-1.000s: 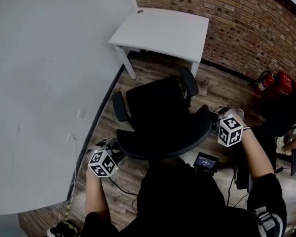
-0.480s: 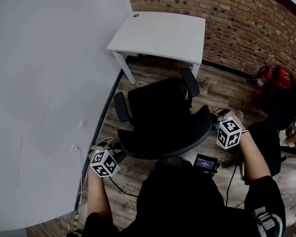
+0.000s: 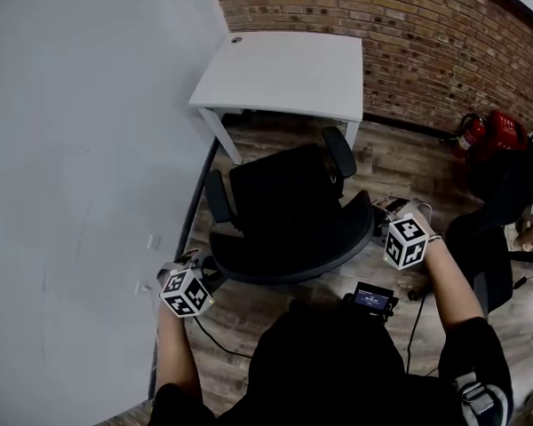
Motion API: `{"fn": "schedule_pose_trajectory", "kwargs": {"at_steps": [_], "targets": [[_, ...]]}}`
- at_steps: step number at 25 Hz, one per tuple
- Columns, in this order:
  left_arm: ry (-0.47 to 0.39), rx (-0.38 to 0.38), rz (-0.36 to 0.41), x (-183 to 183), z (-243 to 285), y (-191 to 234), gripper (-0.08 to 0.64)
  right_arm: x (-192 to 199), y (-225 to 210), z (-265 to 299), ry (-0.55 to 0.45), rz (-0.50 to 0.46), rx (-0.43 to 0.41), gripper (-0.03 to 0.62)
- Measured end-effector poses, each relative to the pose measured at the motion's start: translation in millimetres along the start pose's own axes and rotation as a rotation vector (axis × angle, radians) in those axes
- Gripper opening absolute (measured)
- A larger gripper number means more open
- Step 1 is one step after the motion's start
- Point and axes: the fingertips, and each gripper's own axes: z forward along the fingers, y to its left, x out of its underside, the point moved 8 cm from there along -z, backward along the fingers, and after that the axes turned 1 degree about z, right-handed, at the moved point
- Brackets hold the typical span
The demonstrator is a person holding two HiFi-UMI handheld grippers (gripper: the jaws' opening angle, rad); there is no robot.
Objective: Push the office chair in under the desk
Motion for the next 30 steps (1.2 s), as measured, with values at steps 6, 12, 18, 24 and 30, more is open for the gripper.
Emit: {"fn": "schedule_pose_trajectory", "kwargs": {"at_steps": [6,12,18,24,30], "targets": [[-0.012,0.015,0.041,23,-7,26,0.141,-17,-10,12,0.006,0.027,0.026,0.112],[-0.025,0.012,0.072,45,-10,47,0.140,-30,-22,29,0.011,0.047,0.051,0.114],[-0.018,0.060,0.093,61,-14,71,0.140,-42,-32,40,0.021,0.072,0.056,0.110],[0.001,0.116,0.114,76,-14,92,0.141,-56,-34,49,0.033,0.092,0.073,0.101],[-0.017,0.149,0.143,90,-16,113,0.143,-69,-40,56,0.053,0.118,0.087,0.097]]}}
